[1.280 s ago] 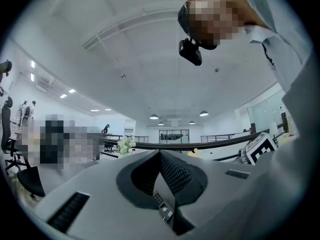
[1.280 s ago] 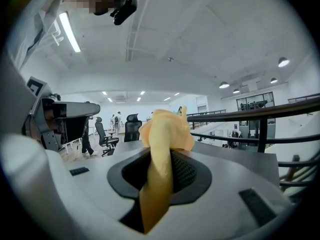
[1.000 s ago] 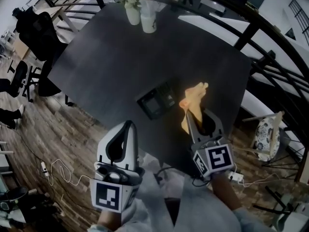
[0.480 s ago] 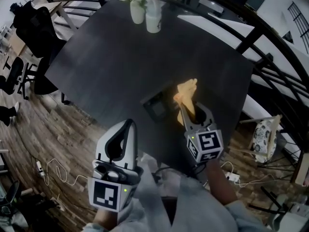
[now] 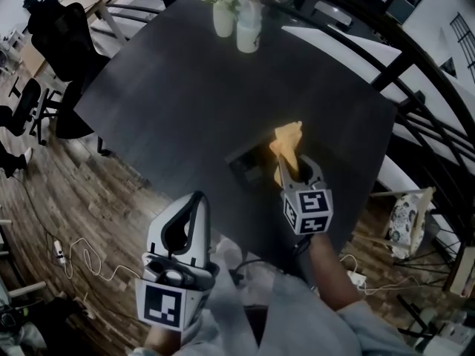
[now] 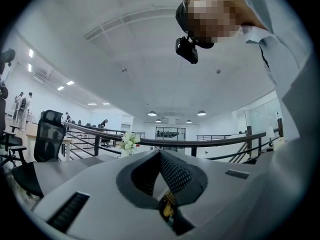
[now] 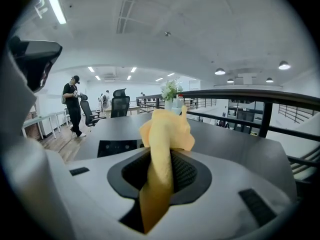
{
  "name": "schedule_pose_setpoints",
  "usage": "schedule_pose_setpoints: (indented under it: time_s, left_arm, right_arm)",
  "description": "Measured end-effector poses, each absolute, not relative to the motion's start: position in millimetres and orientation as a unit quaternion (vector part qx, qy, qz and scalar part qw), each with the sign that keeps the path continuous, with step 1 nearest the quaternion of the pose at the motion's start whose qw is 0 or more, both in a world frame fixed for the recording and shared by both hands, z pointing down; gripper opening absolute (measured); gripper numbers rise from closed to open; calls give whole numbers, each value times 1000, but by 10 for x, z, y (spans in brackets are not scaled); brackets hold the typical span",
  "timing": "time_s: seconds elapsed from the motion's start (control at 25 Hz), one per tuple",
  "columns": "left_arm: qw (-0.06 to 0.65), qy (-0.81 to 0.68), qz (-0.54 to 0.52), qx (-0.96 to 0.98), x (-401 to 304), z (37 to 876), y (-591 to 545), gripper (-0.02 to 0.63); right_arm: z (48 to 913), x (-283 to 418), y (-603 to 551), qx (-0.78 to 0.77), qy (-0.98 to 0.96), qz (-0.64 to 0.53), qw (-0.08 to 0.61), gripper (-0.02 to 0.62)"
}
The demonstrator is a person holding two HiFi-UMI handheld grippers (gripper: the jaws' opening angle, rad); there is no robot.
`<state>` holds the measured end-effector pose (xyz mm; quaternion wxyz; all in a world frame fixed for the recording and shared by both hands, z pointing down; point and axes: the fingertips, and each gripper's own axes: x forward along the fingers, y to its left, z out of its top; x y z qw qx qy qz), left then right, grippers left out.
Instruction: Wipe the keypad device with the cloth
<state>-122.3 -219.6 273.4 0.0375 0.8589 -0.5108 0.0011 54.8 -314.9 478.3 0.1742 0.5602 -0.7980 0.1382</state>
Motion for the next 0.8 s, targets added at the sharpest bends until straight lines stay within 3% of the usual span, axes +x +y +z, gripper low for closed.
schedule_pose_setpoints:
  time_s: [0.4, 0.8]
  left_arm:
    - [38, -520, 6, 853, -1324, 2760, -2152, 14]
    - [39, -528, 3, 849, -1374, 2765, -2151, 12]
  right_arm:
    - [4949, 273, -3234, 526, -813, 138, 208, 101]
    - [4825, -232, -3113, 474, -850, 119, 195, 101]
